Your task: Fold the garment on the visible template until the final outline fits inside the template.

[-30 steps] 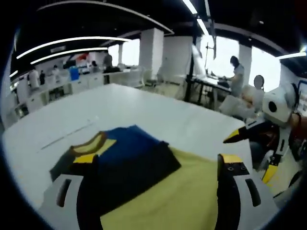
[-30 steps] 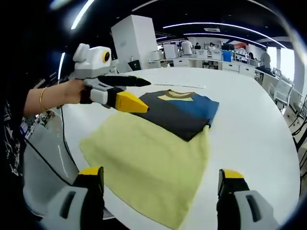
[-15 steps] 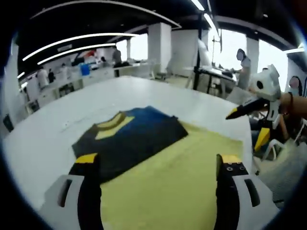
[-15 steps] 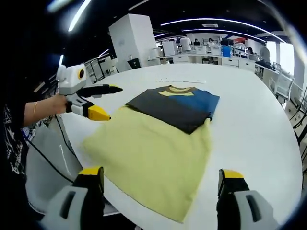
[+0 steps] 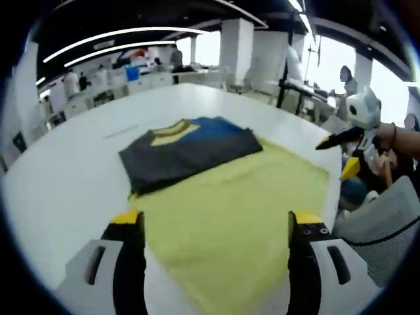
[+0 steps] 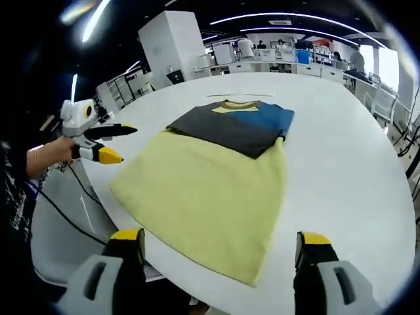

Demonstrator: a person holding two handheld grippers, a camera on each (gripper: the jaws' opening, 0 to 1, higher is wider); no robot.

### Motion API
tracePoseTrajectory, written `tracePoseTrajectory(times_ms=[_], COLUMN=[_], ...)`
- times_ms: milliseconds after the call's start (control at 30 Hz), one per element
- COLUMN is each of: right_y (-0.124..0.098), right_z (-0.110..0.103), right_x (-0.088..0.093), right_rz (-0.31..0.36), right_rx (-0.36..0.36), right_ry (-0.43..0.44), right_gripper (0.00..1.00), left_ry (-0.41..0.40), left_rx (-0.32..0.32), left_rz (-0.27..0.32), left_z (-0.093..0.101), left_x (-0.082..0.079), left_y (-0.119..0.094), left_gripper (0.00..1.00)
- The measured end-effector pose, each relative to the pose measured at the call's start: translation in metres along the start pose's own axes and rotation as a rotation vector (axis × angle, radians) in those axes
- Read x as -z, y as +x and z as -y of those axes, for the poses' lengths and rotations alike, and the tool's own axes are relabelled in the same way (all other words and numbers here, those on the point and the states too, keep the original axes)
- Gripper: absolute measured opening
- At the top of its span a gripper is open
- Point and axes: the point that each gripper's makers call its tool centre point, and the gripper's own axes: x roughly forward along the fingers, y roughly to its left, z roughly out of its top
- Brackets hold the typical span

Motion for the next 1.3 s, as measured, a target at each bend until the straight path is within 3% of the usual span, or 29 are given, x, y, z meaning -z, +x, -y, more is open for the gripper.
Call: tracePoseTrajectory(times_ms=[100,267,367,400,533,600,667,733,900,1133,1300], right_y=[0.001,0.005,0.006,0.006,0.004,0.003,0.003,0.002,0.003,0.004,0.003], right_z=[0.001,0.000,0.002,0.003,0.008,0.010,0.009,0.006,0.008,0.019,0.023], right_x=[0.005,0.015,0.021,0.024,0.028,0.030,0.036,0.037,0.039,0.041,0.039], right_rz=[0.003,-0.011,-0.019,-0.026,-0.040,-0.043,-0.068,-0.065,-0.061,-0.072,-0.050], right_rx=[0.010,0.020,0.022,0.028,0.055,0.062,0.060,0.057,0.072,0.116,0.136], right_ry=[0.013,0.012,0.022,0.026,0.018,0.025,0.030,0.035,0.037,0.015,0.042], right_gripper=[0.88,0.77,0.71,0.69,0.59,0.52,0.46,0.46,0.44,0.31,0.25], left_ry=[-0.042,-0.047,-0.065,-0.096,-0.132,-0.153,-0.185,-0.187,-0.250,-0.240,-0.280], left_rx=[-0.013,-0.034,-0.051,-0.063,-0.077,-0.089,-0.078,-0.081,-0.114,-0.130,-0.170], left_rz=[0.017,-0.013,-0.037,-0.069,-0.079,-0.134,-0.135,-0.138,-0.223,-0.304,-0.326], left_z=[0.001,0.006,0.006,0.005,0.003,0.006,0.008,0.013,0.009,0.012,0.009], left_x=[0.006,0.021,0.032,0.039,0.048,0.058,0.064,0.065,0.088,0.108,0.114], left_y=[-0.008,-0.016,-0.023,-0.026,-0.033,-0.038,-0.038,-0.041,-0.047,-0.049,-0.052], left_gripper=[0.82,0.72,0.70,0.66,0.63,0.60,0.57,0.55,0.42,0.31,0.22])
